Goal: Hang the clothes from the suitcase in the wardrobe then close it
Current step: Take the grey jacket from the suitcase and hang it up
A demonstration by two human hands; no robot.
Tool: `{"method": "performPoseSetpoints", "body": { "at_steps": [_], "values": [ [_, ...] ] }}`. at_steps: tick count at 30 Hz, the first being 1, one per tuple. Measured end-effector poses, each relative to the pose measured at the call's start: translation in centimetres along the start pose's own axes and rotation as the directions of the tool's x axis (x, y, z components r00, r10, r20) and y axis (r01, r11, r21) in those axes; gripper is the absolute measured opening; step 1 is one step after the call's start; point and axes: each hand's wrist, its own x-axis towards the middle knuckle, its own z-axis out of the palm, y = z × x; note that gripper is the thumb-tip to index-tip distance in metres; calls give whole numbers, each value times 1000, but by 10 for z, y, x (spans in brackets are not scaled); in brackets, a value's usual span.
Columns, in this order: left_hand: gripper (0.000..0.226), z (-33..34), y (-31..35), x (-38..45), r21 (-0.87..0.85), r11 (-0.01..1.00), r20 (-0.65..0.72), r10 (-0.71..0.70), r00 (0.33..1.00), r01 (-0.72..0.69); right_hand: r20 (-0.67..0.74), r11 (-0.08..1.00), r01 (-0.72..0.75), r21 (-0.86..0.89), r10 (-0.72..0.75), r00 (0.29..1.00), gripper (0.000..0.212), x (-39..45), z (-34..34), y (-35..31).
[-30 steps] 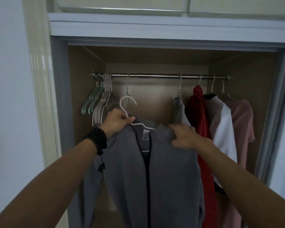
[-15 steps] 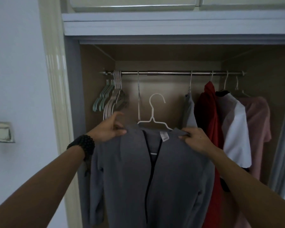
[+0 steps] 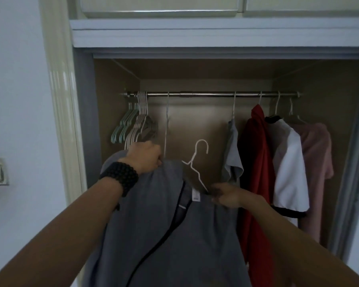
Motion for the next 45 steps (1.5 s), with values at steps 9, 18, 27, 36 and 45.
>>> {"method": "performPoseSetpoints", "body": {
  "at_steps": [9,18,27,36,45],
  "values": [
    [30,2,35,26,-725,551,350,-223,910,414,-402,918,180,354,-25,915,37,10,-40,-33],
    [17,3,68,98,-945,-49,321,-323,890,323,-806,984,144,103,-2,592,24,13,-109,-28],
    [43,-24,84,195,-958,-90,286,-266,921,272,-658,973,-128,191,224,719,40,56,-154,-13],
    [39,20,124,230,-941,-81,336,-88,938,330,-663,980,-156,120,196,723,35,79,-152,2],
    [46,23,115,172,-953,54,297,1,955,297,-686,983,-111,147,182,705,27,69,-154,44]
  ]
}}
